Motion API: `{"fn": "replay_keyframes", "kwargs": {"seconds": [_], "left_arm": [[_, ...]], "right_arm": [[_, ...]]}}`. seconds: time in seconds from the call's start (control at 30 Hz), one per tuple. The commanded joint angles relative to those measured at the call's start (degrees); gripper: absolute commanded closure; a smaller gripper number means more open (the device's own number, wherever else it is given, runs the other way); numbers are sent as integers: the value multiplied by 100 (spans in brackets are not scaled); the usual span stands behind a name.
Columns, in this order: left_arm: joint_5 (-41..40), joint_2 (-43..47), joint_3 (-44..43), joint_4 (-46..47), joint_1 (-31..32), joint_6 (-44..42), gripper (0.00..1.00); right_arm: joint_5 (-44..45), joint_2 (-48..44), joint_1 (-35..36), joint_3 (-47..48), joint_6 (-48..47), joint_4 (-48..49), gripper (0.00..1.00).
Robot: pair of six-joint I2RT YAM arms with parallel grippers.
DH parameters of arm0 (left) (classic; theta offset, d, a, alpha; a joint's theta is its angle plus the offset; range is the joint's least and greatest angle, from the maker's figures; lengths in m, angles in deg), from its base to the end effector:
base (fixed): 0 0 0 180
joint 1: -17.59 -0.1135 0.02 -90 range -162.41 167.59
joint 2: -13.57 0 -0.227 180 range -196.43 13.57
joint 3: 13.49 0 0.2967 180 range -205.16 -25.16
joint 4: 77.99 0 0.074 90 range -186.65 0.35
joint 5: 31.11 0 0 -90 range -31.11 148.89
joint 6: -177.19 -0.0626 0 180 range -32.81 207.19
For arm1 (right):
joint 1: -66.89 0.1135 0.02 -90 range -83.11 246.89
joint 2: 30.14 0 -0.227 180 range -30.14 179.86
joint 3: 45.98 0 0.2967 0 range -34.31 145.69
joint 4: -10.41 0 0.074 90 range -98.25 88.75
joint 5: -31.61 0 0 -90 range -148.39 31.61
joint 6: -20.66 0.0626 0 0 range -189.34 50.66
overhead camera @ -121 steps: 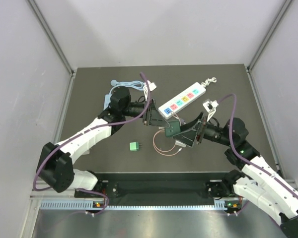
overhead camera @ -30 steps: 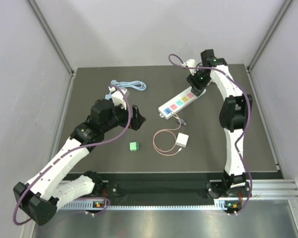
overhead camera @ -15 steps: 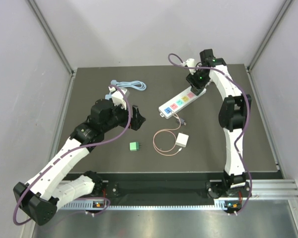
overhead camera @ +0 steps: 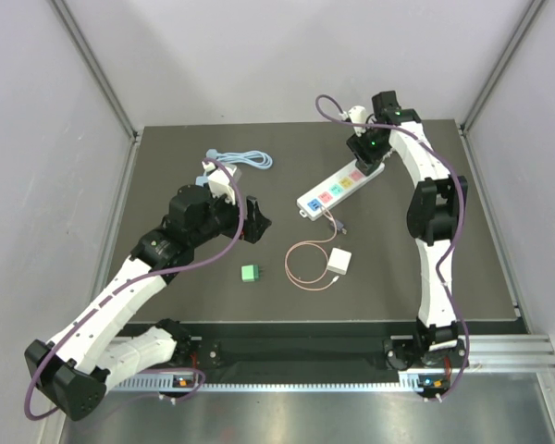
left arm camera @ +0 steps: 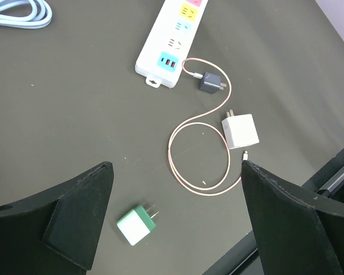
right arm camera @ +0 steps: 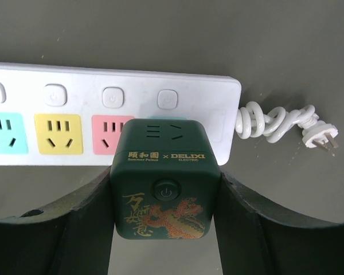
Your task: Insert the plug
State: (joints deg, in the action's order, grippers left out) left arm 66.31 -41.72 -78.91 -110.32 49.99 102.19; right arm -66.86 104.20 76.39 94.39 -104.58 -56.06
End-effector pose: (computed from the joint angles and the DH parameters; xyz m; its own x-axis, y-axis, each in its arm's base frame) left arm 0.2564 -0.1723 0.3009 -0.4718 -0.0046 -0.8817 0.5282 0.7992 -0.2868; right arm 0.5318 0.0983 0.1888 -0.5651 -0.6732 -0.4769 -0.6869 0.7041 -0.1800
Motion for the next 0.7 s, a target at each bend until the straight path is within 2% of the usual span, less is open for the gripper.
{"fn": "replay_keyframes", "kwargs": {"seconds": [0.0,0.3,0.67], "left_arm": [[-39,36,-117,238,12,-77,3],[-39,62,-109,230,12,-77,3],[-48,53,-91,230,12,-85,3]], "right_arm": [[311,162,-71,-126,281,628,100],[-14,119,-167,-311,159,375,100],[-296,-13,-211,-329,-659,-514,100]]}}
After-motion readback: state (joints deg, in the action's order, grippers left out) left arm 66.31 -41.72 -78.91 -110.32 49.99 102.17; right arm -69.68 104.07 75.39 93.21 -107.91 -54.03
